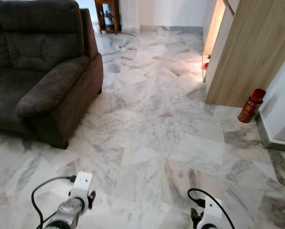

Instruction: Picking trash to rubbish bin

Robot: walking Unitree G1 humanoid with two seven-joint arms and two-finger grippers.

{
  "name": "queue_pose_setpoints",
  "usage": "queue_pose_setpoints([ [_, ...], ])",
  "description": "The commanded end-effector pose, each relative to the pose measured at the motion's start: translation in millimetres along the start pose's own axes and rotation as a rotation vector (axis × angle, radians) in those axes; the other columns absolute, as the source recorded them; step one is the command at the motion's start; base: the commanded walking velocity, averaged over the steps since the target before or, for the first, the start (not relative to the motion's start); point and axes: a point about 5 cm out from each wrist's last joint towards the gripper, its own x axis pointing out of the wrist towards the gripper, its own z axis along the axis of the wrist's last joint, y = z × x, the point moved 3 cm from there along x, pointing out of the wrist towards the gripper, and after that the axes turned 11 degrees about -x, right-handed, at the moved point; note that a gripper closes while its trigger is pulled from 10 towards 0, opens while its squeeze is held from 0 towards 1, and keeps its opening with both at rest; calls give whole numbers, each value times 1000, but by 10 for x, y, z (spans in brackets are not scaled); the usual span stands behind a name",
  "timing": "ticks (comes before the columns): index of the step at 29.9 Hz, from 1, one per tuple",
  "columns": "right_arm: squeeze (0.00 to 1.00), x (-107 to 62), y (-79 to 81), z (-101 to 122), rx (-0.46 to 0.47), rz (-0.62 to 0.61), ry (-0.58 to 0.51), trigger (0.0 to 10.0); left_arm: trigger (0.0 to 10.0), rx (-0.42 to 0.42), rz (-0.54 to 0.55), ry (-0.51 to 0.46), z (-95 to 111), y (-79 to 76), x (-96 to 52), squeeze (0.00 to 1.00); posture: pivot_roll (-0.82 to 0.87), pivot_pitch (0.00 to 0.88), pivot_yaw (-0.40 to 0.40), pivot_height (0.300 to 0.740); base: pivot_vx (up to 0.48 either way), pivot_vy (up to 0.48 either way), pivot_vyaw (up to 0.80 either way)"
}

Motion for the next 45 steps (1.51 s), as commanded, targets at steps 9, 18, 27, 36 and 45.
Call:
queue_pose_setpoints([
  [9,0,12,-65,70,0,-19,-24,10000,10000,-61,18,32,-39,68,-8,0,67,50,-22,740,0,0,0],
  [18,0,-16,-306,48,-48,-61,-20,10000,10000,-86,48,121,-299,103,-57,0,81,66,-52,740,0,0,0],
  [27,0,10,-405,295,-19,-102,-115,10000,10000,-74,50,106,-316,124,-69,0,84,78,-45,740,0,0,0],
  [36,0,14,-484,811,-37,-164,-316,10000,10000,-116,128,-225,433,329,-45,0,88,89,-49,740,0,0,0],
  [45,0,-209,-579,1748,-41,-263,-713,10000,10000,-118,-67,-594,1332,-51,-142,0,71,92,-44,740,0,0,0],
])
